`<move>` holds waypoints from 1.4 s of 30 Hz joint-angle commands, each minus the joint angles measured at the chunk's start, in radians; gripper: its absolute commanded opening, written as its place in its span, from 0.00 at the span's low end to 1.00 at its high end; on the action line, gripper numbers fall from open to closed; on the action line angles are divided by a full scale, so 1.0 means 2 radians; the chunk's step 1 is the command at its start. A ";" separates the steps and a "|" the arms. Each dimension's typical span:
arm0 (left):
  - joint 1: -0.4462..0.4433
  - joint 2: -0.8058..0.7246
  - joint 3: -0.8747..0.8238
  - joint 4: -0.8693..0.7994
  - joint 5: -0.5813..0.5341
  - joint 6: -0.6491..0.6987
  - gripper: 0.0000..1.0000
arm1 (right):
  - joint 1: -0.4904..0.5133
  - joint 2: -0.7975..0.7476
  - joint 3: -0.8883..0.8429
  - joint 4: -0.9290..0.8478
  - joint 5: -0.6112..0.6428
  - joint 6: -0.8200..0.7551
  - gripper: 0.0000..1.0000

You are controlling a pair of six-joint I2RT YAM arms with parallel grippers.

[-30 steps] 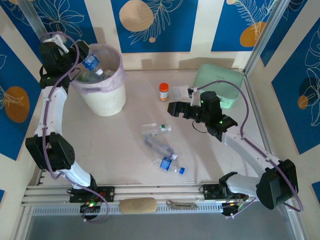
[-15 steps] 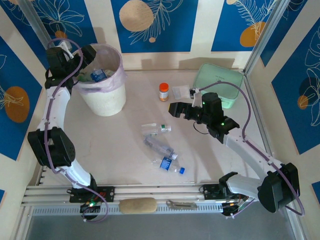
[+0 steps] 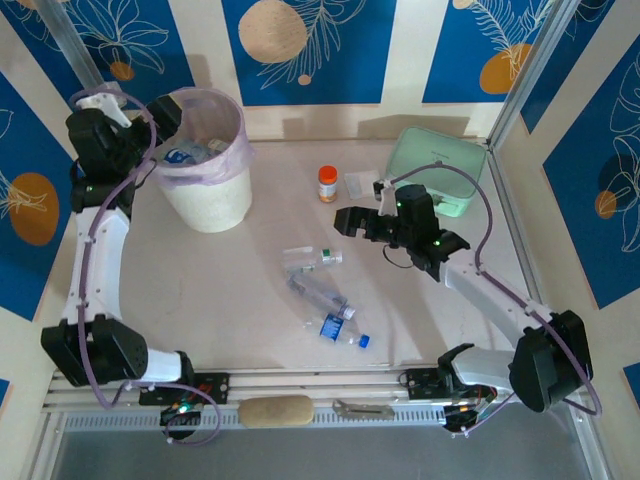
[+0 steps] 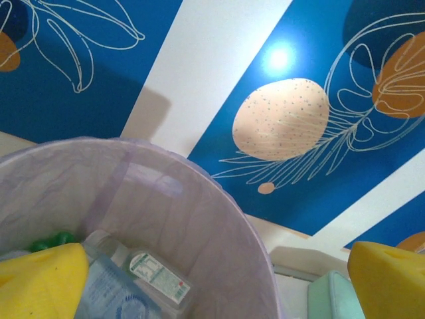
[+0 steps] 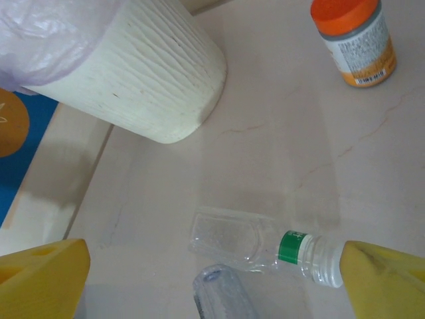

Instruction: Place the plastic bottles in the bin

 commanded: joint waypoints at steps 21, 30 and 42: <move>-0.145 -0.175 -0.385 0.099 0.017 -0.118 1.00 | 0.125 0.274 0.283 -0.327 0.082 -0.263 0.97; -0.160 -0.157 -0.406 0.124 0.009 -0.132 1.00 | 0.184 0.372 0.372 -0.386 0.174 -0.327 0.97; -0.160 -0.160 -0.425 0.137 0.004 -0.146 1.00 | 0.211 0.441 0.422 -0.364 0.287 -0.387 0.98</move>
